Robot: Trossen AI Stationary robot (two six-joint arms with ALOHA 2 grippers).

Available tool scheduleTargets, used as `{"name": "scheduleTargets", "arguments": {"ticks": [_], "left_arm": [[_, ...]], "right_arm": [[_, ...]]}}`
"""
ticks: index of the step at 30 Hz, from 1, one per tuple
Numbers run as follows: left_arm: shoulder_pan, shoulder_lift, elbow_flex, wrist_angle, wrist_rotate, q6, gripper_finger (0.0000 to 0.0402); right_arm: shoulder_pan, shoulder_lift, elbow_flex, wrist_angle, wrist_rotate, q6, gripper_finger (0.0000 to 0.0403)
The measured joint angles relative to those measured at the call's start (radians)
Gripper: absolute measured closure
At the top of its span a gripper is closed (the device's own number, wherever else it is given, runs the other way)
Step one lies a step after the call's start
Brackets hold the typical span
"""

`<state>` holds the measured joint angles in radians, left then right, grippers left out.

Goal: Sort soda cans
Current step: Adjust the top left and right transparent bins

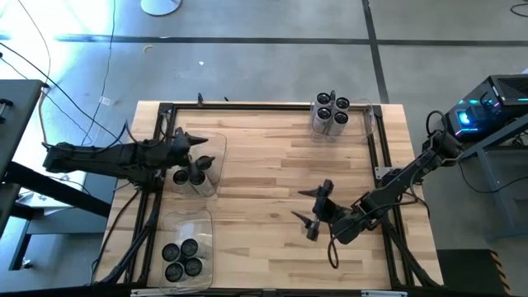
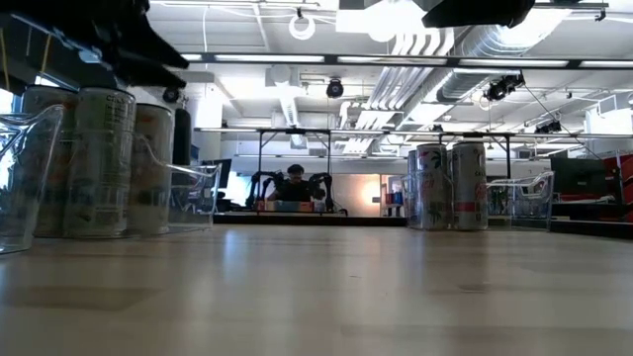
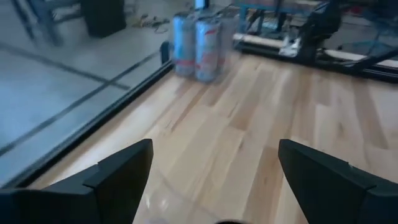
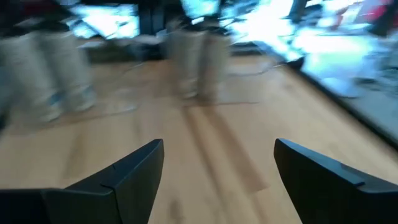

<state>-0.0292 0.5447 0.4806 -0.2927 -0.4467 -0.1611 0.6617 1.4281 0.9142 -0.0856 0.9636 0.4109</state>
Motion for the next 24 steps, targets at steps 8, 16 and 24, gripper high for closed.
{"name": "scheduleTargets", "arguments": {"ticks": [8, 16, 24], "left_arm": [[-0.177, 0.080, 0.077, 0.066, -0.185, 0.079, 0.0073], [-0.367, 0.272, 0.277, -0.152, -0.549, -0.053, 0.0077], [-0.451, 0.343, 0.361, -0.363, -0.572, -0.313, 0.0077]], "right_arm": [[-0.117, 0.049, 0.000, 0.220, -0.400, -0.275, 0.0102], [-0.408, 0.282, 0.087, 0.569, -0.923, -0.411, 0.0102], [-0.470, 0.608, 0.565, 0.231, -0.954, -0.496, 0.0105]]}}
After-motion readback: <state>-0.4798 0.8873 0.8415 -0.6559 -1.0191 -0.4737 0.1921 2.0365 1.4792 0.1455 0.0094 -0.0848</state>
